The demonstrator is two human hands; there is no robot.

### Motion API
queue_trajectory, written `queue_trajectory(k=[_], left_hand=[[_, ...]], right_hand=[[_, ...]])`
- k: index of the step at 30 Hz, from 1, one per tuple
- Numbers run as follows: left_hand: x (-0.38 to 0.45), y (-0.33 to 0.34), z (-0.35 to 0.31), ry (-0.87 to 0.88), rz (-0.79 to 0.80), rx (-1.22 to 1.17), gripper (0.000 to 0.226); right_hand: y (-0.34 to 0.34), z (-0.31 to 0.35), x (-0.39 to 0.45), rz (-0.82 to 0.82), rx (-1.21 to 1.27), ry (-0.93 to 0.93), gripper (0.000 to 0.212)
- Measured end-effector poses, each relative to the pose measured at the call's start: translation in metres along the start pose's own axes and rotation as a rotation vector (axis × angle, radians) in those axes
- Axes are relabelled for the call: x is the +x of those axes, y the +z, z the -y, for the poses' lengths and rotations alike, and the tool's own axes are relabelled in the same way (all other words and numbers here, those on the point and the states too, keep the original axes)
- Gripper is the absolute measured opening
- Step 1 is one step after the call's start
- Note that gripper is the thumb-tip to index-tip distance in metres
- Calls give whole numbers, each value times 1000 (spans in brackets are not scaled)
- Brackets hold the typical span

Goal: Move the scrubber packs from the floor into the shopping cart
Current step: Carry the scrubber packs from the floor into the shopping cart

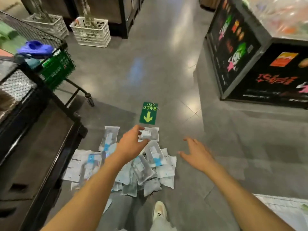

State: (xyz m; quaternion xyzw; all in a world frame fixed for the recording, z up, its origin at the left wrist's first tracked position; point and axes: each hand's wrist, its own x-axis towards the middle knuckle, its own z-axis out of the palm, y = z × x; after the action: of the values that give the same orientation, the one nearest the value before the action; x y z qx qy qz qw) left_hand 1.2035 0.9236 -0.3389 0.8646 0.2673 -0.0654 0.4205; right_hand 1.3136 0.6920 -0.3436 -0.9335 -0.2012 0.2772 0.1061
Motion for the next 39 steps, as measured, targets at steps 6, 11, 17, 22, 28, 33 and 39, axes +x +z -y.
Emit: queue_trajectory(k=[6, 11, 17, 22, 28, 33, 39], left_hand=[[144, 91, 105, -193, -28, -179, 41], [222, 195, 227, -352, -43, -226, 41], [247, 302, 361, -612, -40, -295, 46], [255, 367, 443, -842, -147, -356, 71], [269, 403, 479, -919, -248, -520, 114], [286, 413, 484, -904, -218, -781, 123], [289, 401, 469, -888, -226, -781, 76]], right_hand=[[107, -36, 161, 107, -85, -49, 56], [225, -71, 274, 117, -41, -9, 65], [348, -104, 363, 111, 156, 105, 65], [428, -131, 424, 85, 284, 198, 77], [479, -142, 479, 52, 471, 318, 93], [504, -147, 499, 59, 571, 401, 123], [497, -140, 483, 129, 779, 492, 79]])
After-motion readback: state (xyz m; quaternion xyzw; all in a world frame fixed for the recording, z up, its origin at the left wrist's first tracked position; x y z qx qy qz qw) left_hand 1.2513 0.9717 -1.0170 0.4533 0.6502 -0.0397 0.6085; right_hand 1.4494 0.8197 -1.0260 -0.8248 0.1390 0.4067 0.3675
